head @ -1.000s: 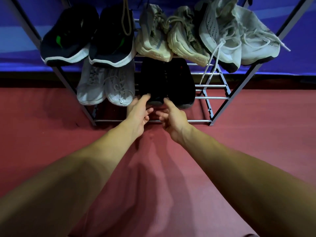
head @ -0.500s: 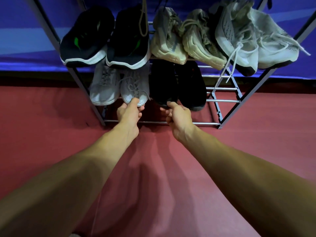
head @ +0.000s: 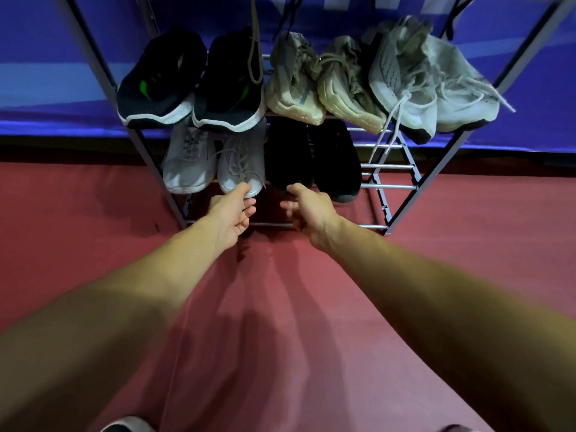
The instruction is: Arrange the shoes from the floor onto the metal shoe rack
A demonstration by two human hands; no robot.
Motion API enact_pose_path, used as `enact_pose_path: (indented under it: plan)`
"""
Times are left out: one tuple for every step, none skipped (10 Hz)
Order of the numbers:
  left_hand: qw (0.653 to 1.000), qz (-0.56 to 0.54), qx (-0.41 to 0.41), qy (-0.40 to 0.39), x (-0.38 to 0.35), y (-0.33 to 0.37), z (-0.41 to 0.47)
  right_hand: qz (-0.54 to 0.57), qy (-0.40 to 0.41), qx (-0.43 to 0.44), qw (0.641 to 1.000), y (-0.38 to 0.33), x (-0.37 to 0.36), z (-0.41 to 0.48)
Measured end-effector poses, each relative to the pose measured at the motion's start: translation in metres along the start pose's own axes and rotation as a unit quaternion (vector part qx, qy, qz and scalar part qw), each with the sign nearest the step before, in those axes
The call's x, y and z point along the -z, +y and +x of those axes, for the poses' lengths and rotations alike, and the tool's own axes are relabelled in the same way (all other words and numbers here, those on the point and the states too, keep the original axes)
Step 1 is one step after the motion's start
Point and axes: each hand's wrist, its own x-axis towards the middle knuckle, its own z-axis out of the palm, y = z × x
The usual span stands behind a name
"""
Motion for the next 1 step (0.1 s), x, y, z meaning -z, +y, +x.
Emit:
enact_pose_path:
  plan:
    - [1.0, 0.016, 0.007, -0.02, 0.0091, 0.0084, -0.0235, 0.006, -0.004, 0.017, 1.0, -0.0094, 0.0046, -0.0233]
